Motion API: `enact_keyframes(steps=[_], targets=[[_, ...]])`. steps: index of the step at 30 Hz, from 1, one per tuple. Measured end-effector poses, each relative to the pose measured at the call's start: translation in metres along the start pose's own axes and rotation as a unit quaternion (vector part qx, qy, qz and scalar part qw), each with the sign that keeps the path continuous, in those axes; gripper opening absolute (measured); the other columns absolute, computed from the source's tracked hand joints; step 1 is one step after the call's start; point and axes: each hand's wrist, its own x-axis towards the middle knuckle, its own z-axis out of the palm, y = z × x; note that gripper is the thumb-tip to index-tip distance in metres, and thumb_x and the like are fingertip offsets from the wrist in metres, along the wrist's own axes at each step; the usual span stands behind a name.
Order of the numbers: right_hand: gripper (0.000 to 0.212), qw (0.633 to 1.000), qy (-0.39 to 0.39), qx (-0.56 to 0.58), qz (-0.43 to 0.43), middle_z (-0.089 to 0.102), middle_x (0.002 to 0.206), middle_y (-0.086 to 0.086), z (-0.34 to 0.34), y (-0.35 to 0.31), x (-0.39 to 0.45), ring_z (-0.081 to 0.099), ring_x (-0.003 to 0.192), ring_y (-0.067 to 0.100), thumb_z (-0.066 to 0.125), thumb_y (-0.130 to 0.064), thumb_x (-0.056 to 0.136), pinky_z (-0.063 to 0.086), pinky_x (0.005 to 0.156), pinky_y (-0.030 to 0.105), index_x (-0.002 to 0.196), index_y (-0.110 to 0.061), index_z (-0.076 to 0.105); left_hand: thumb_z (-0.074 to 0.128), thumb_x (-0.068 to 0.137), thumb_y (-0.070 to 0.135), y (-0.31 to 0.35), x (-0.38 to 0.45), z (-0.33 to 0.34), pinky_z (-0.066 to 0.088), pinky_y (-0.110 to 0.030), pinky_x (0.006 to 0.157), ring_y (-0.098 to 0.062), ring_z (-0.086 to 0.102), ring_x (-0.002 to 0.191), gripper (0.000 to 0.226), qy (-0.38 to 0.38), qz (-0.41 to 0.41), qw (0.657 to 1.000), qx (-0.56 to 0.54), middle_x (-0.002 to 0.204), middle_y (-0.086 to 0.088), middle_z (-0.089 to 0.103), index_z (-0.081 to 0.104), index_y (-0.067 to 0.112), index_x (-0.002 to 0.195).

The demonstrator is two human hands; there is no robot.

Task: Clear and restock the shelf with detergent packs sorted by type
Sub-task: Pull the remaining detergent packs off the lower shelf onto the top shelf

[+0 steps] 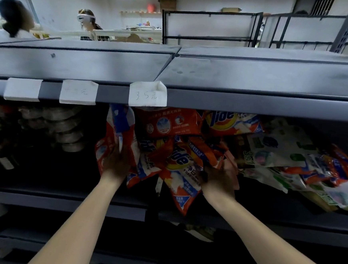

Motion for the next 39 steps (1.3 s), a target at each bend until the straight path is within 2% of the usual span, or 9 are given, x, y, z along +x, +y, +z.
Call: enact_keyframes(steps=[3, 6, 9, 12, 16, 21, 26, 29, 39], targets=[[0.030, 0.996, 0.056, 0.061, -0.024, 0.065, 0.118, 0.008, 0.000, -0.006, -0.014, 0.062, 0.100, 0.023, 0.043, -0.028, 0.101, 0.047, 0.077, 0.028, 0.122, -0.016, 0.060, 0.035, 0.102, 0.018, -0.008, 0.003, -0.007, 0.034, -0.039, 0.099, -0.037, 0.045, 0.124, 0.040, 0.013, -0.050, 0.999, -0.004, 0.136, -0.023, 0.047, 0.043, -0.001, 0.135], [0.029, 0.982, 0.132, 0.127, -0.041, 0.069, 0.093, 0.007, -0.011, -0.016, -0.030, 0.059, 0.066, 0.015, 0.044, -0.021, 0.100, 0.042, 0.056, 0.025, 0.123, -0.014, 0.061, 0.035, 0.103, 0.023, -0.008, 0.001, -0.013, 0.036, -0.032, 0.080, -0.033, 0.053, 0.109, 0.035, 0.005, -0.071, 0.994, -0.078, 0.117, -0.020, 0.057, 0.051, 0.005, 0.128], [0.029, 0.966, 0.236, 0.101, -0.040, 0.067, 0.084, 0.009, -0.026, -0.017, -0.039, 0.061, 0.069, 0.027, 0.042, -0.026, 0.099, 0.040, 0.054, 0.030, 0.114, -0.015, 0.064, 0.033, 0.103, 0.030, -0.006, -0.005, -0.017, 0.040, -0.030, 0.079, -0.029, 0.054, 0.103, 0.032, 0.021, -0.081, 0.983, -0.164, 0.102, -0.006, 0.056, 0.056, 0.012, 0.116], [0.026, 0.968, 0.212, 0.135, -0.006, 0.067, 0.085, 0.009, -0.037, -0.012, -0.048, 0.062, 0.077, 0.033, 0.043, -0.029, 0.098, 0.050, 0.065, 0.040, 0.110, -0.017, 0.063, 0.038, 0.101, 0.018, -0.006, -0.013, -0.022, 0.040, -0.039, 0.101, -0.035, 0.050, 0.123, 0.038, 0.088, -0.079, 0.974, -0.191, 0.129, -0.014, 0.055, 0.047, 0.007, 0.136], [0.024, 0.963, 0.182, 0.198, 0.023, 0.063, 0.088, -0.001, -0.044, -0.013, -0.063, 0.058, 0.081, 0.023, 0.042, -0.029, 0.100, 0.046, 0.071, 0.036, 0.107, -0.018, 0.061, 0.033, 0.098, 0.053, -0.003, -0.031, -0.037, 0.048, -0.036, 0.087, -0.029, 0.060, 0.098, 0.048, 0.115, -0.109, 0.958, -0.239, 0.110, -0.009, 0.062, 0.052, 0.024, 0.131], [0.020, 0.952, 0.189, 0.240, 0.024, 0.061, 0.080, -0.004, -0.046, -0.020, -0.083, 0.054, 0.071, 0.017, 0.044, -0.030, 0.100, 0.042, 0.069, 0.037, 0.095, -0.015, 0.054, 0.030, 0.101, 0.020, -0.005, -0.064, -0.055, 0.036, -0.028, 0.068, -0.024, 0.052, 0.071, 0.037, 0.135, -0.116, 0.966, -0.189, 0.098, -0.018, 0.060, 0.052, 0.003, 0.127], [0.025, 0.944, 0.196, 0.264, 0.012, 0.050, 0.060, -0.008, -0.048, -0.023, -0.096, 0.041, 0.051, 0.009, 0.044, -0.032, 0.100, 0.033, 0.052, 0.027, 0.080, -0.020, 0.051, 0.024, 0.104, 0.034, 0.001, -0.086, -0.081, 0.037, -0.037, 0.096, -0.036, 0.051, 0.117, 0.046, 0.230, -0.112, 0.938, -0.235, 0.121, -0.018, 0.059, 0.048, 0.010, 0.134], [0.023, 0.940, 0.199, 0.276, 0.010, 0.051, 0.062, -0.009, -0.049, -0.026, -0.103, 0.042, 0.051, 0.006, 0.045, -0.032, 0.100, 0.030, 0.050, 0.021, 0.081, -0.020, 0.052, 0.024, 0.104, 0.034, 0.002, -0.093, -0.092, 0.039, -0.036, 0.088, -0.034, 0.054, 0.112, 0.046, 0.258, -0.103, 0.933, -0.229, 0.107, -0.015, 0.060, 0.052, 0.006, 0.127], [0.020, 0.931, 0.257, 0.259, 0.025, 0.054, 0.065, -0.010, -0.064, -0.032, -0.137, 0.052, 0.053, -0.004, 0.044, -0.030, 0.100, 0.039, 0.048, 0.013, 0.092, -0.016, 0.056, 0.023, 0.104, 0.032, 0.013, -0.146, -0.115, 0.041, -0.046, 0.081, -0.047, 0.058, 0.094, 0.049, 0.301, -0.063, 0.948, -0.081, 0.101, -0.026, 0.065, 0.057, -0.001, 0.109]])
